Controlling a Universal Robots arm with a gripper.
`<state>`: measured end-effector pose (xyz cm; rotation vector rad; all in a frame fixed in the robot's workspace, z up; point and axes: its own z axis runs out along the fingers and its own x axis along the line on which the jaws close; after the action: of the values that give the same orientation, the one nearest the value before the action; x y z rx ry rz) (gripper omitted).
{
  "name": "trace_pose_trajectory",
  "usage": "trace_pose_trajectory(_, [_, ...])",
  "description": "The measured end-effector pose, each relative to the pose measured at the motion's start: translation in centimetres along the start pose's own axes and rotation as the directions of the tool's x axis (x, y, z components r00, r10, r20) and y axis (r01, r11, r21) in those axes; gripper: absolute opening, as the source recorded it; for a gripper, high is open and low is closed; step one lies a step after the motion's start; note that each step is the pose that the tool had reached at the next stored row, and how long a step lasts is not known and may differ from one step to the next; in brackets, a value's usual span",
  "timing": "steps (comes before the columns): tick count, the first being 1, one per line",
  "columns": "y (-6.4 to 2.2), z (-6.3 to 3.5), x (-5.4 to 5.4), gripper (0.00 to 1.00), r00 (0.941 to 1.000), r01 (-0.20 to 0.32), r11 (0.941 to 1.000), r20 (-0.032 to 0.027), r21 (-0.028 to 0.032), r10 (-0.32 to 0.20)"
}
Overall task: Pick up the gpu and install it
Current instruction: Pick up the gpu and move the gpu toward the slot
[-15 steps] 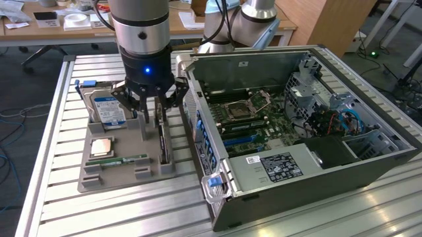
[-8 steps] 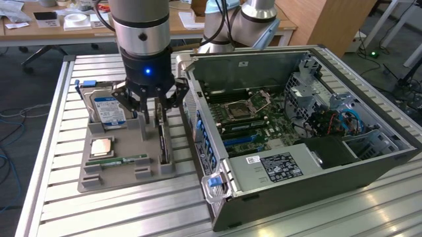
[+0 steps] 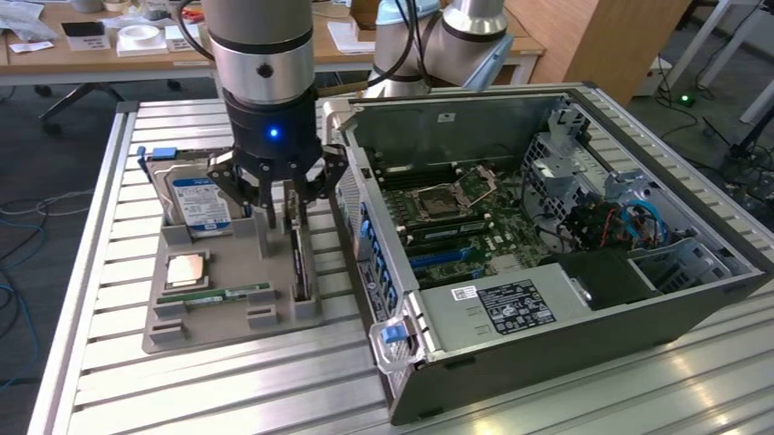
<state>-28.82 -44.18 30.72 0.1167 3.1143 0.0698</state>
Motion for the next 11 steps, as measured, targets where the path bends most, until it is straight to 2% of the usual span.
trace_pose_trajectory(11, [-0.03,0.69,0.01,0.42,1.0000,0.000,1.0000,-0.0002,0.0002,0.000])
